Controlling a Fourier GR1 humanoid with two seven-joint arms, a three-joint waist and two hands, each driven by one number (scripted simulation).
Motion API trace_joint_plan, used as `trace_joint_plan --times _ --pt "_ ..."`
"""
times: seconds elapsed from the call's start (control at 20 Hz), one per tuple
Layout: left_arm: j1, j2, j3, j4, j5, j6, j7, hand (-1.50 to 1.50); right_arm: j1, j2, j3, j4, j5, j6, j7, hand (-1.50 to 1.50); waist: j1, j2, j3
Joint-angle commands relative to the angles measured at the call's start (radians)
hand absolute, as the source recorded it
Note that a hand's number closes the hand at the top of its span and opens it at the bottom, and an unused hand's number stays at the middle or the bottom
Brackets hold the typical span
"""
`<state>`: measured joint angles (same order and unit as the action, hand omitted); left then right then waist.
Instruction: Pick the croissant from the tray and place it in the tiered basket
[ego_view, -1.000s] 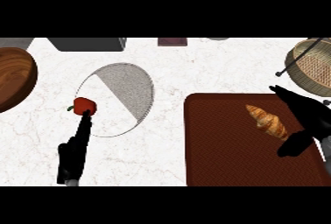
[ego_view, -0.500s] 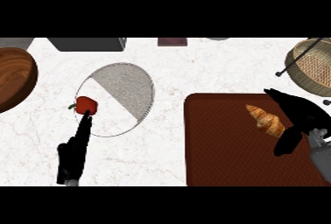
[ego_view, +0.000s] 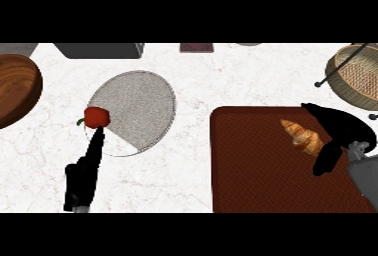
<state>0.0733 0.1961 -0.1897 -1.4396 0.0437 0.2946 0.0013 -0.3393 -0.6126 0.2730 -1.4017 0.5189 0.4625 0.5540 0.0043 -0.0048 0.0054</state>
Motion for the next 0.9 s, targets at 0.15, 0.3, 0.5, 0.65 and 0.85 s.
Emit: trace_joint_plan --times 0.15,0.3,0.5,0.65,0.85 --pt "-0.055 0.002 0.063 0.130 0.032 -0.064 -0.003 0.00 0.060 0.079 0.002 0.033 0.068 -0.021 -0.011 -1.50 -0.007 0.006 -0.006" --pt "0.009 -0.009 0.048 0.079 0.002 -0.040 -0.015 0.00 0.015 0.076 -0.031 0.152 0.091 -0.017 -0.103 -1.50 0.001 0.006 -0.005" --pt "0.012 -0.010 0.056 0.053 -0.014 -0.043 0.008 0.00 -0.030 0.081 -0.073 0.214 0.117 0.002 -0.147 -1.50 0.001 0.006 -0.005" --pt "-0.022 -0.059 0.020 0.057 -0.048 -0.017 0.026 0.00 -0.082 0.117 -0.073 0.228 0.137 0.011 -0.142 1.50 0.002 0.006 -0.005" --pt "-0.020 -0.038 0.047 0.063 -0.037 -0.052 0.027 0.00 0.039 0.103 -0.078 0.216 0.169 -0.072 -0.278 1.50 -0.003 0.006 -0.005"
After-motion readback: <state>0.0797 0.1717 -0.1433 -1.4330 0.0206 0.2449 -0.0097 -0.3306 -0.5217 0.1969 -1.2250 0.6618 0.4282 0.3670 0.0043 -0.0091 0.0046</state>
